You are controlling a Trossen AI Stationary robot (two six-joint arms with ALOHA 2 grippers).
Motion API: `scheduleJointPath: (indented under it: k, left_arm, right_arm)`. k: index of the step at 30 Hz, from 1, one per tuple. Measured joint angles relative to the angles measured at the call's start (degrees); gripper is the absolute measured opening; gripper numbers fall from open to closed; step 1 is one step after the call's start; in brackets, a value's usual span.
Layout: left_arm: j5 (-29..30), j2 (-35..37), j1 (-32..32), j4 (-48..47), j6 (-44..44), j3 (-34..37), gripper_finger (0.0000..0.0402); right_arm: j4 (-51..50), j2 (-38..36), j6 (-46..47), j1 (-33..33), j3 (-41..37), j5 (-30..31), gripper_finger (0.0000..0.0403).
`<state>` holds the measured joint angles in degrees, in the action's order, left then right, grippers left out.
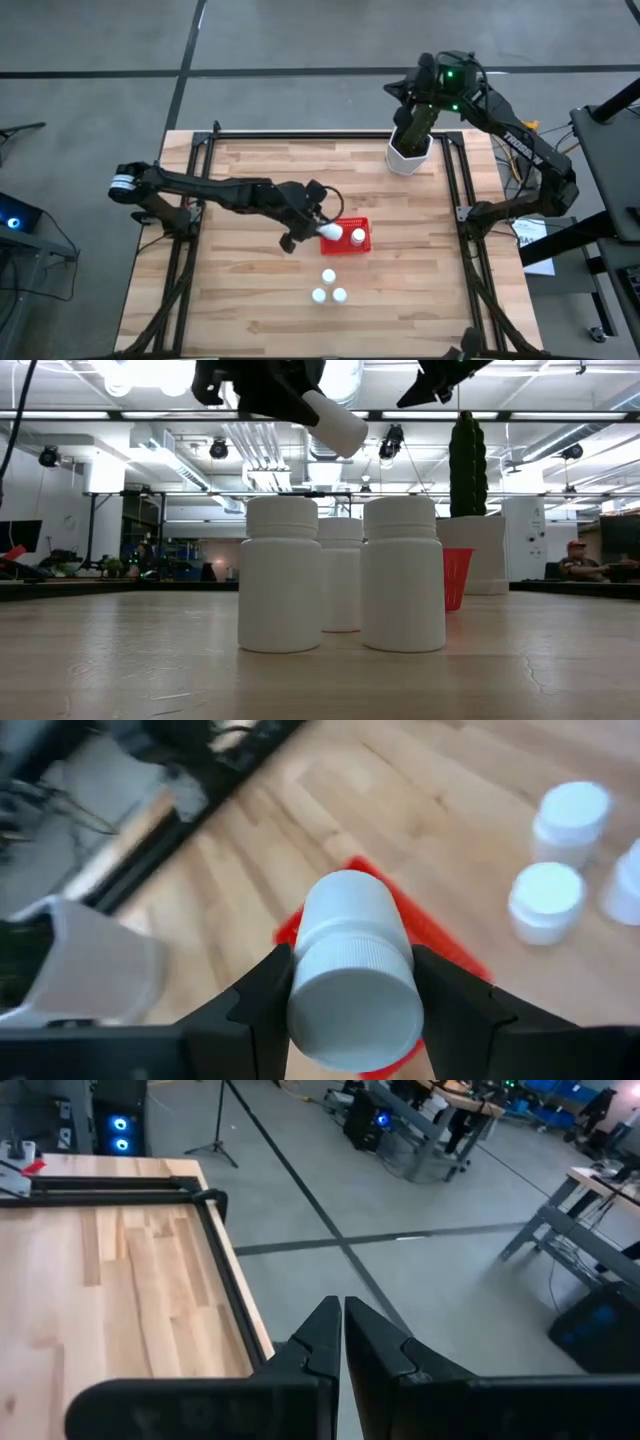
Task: Pick and place pill bottles into a basket
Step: Adjust the white pill bottles in the red basket
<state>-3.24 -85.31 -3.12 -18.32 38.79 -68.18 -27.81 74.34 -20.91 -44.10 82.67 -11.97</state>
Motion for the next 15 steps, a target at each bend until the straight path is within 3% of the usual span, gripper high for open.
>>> scheduleJointPath:
  k: [15]
  left_arm:
    - [-5.38, -11.12, -0.38, -10.58, -6.95, -9.22, 0.0155]
  right_arm:
    - [-0.59, -0.23, -2.44, -2.03, -2.58, -0.35, 0.0008]
